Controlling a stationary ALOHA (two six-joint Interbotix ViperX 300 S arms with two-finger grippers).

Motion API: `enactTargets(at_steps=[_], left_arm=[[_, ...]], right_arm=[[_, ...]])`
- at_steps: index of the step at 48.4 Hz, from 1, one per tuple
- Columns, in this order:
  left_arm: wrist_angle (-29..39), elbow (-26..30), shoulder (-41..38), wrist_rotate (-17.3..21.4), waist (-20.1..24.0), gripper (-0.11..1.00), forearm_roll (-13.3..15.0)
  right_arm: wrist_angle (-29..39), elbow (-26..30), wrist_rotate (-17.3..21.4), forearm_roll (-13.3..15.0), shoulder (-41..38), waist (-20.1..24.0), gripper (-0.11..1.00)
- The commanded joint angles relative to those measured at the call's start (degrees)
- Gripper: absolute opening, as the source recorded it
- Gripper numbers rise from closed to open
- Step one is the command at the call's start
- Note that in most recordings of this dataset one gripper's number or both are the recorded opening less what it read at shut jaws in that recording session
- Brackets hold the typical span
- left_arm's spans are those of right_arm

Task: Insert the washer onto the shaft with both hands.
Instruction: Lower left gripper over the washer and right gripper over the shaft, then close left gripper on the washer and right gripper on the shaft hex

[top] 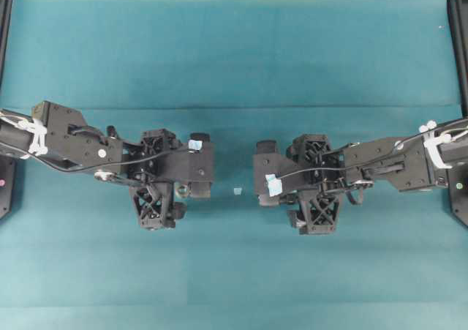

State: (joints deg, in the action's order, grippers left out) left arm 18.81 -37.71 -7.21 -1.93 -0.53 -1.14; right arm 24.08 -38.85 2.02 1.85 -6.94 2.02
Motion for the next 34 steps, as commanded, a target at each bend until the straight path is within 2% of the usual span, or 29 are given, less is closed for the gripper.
enactTargets(at_steps=[1, 34], left_arm=[[-0.26, 0.35, 0.35, -0.09, -0.09, 0.96, -0.09], [-1.23, 0.44, -0.97, -0.18, -0.09, 0.96, -0.09]], right_arm=[[-0.26, 0.09, -0.35, 0.18, -0.44, -0.18, 0.92], [-2.02, -1.93, -0.26, -0.26, -1.23, 0.18, 0.92]])
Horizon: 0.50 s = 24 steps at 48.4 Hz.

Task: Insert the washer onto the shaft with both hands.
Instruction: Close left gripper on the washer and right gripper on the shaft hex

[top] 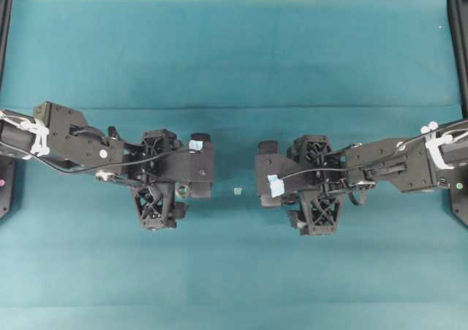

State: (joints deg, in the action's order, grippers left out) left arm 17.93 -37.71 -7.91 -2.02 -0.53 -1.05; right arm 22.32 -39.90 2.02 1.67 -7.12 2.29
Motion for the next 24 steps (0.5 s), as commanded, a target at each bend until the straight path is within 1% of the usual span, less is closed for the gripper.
enactTargets(at_steps=[1, 24], left_arm=[[-0.35, 0.44, -0.26, -0.09, -0.09, 0.96, -0.18], [-0.35, 0.44, -0.26, -0.09, -0.26, 0.96, -0.18]], right_arm=[[-0.35, -0.97, -0.26, -0.09, -0.97, -0.09, 0.92], [-0.35, -0.97, -0.18, -0.44, -0.97, 0.0, 0.92]])
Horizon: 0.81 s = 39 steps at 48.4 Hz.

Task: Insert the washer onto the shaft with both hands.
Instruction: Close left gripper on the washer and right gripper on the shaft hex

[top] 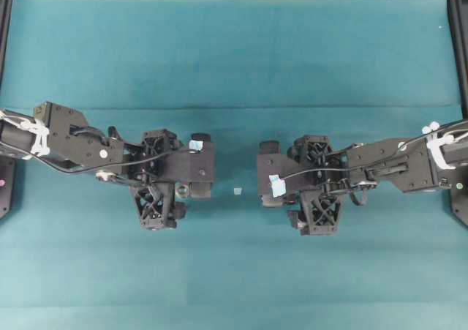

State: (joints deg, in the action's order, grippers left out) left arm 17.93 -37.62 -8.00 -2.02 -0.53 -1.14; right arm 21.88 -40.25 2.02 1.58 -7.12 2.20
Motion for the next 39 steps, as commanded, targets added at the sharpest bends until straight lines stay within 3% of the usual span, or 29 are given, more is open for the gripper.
enactTargets(at_steps=[1, 8, 14, 26, 33, 39], left_arm=[[-0.35, 0.35, -0.18, -0.09, -0.26, 0.96, -0.09], [-0.35, 0.53, -0.18, -0.09, -0.44, 0.92, -0.09], [-0.35, 0.62, -0.09, 0.0, -0.62, 0.8, -0.09], [-0.35, 0.44, 0.18, 0.26, -0.79, 0.33, -0.09], [-0.35, 0.26, 0.18, 0.35, -0.79, 0.33, -0.09], [-0.35, 0.26, 0.26, 0.53, -0.79, 0.33, -0.09]], right_arm=[[0.09, -0.62, -0.18, -0.35, -0.97, 0.09, 0.92], [0.26, -0.53, -0.18, -0.62, -1.05, 0.26, 0.85], [0.44, -0.44, -0.09, -0.62, -0.97, 0.26, 0.65], [2.02, -0.35, -0.18, -0.62, -0.97, 0.35, 0.26], [2.29, -0.35, -0.26, -0.7, -1.05, 0.26, 0.06], [2.29, -0.26, -0.35, -0.7, -1.05, 0.35, 0.03]])
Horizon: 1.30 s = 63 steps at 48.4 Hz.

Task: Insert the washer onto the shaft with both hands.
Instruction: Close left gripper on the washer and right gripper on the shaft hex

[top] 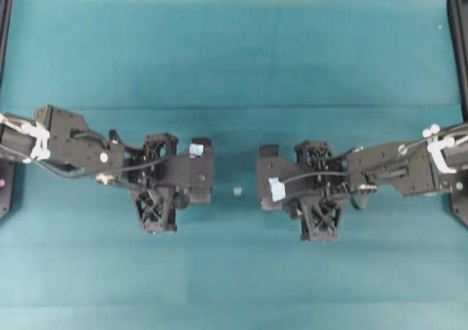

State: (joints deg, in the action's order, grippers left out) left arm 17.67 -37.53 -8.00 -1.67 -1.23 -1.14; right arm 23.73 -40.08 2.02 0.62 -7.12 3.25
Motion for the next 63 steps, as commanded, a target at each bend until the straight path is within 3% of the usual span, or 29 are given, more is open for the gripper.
enactTargets(at_steps=[1, 63], left_arm=[[-0.09, 0.18, 0.26, 0.18, -0.09, 0.33, -0.09], [-0.18, 0.26, 0.26, -0.35, -0.44, 0.33, -0.09]], right_arm=[[0.44, -0.44, -0.35, 0.26, -1.14, -0.7, 0.03], [0.7, 0.26, -0.62, 1.41, -0.35, -2.72, 0.01]])
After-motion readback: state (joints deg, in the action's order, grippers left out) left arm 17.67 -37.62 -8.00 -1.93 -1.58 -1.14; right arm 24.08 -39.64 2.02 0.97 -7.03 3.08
